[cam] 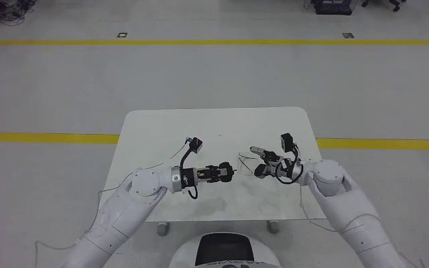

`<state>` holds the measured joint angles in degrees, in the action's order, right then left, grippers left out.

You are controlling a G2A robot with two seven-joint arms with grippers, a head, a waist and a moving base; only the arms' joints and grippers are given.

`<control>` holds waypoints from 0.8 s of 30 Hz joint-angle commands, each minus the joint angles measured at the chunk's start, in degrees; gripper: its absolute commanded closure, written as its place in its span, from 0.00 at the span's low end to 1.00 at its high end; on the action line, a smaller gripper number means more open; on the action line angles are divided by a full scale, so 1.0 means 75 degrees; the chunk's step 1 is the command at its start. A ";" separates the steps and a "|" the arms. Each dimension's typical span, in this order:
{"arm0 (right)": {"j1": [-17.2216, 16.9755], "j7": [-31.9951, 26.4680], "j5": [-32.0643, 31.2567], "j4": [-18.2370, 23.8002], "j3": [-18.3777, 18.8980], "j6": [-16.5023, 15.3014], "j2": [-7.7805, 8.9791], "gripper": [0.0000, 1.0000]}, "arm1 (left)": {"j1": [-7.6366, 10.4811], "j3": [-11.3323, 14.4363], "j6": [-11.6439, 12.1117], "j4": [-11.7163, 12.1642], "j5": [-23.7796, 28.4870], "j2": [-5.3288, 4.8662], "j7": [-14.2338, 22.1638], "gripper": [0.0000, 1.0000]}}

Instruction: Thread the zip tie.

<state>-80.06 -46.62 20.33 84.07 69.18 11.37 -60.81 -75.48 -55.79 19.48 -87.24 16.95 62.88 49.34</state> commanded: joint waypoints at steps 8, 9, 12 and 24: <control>0.0045 0.0477 -0.0299 0.0141 -0.0034 0.0201 -0.0007 0.00 | 0.0000 0.0000 0.0000 0.0000 0.0000 0.0000 0.0000 1.00; 0.0106 0.0638 -0.0426 0.0235 -0.0051 0.0403 -0.0009 0.00 | 0.0000 0.0000 0.0000 0.0000 0.0000 0.0000 0.0000 1.00; 0.0337 0.1192 -0.1070 0.0521 -0.0240 0.1082 -0.0019 0.00 | 0.0000 0.0000 0.0000 0.0000 0.0000 0.0000 0.0000 1.00; 0.1850 0.1817 -0.3265 -0.0940 -0.2070 0.1082 -0.0351 0.00 | 0.0000 0.0000 0.0000 0.0000 0.0000 0.0000 0.0000 1.00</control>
<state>-66.97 -31.60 -2.49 77.98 54.61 19.48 -63.28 -75.48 -55.79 19.48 -87.24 16.95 62.88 49.34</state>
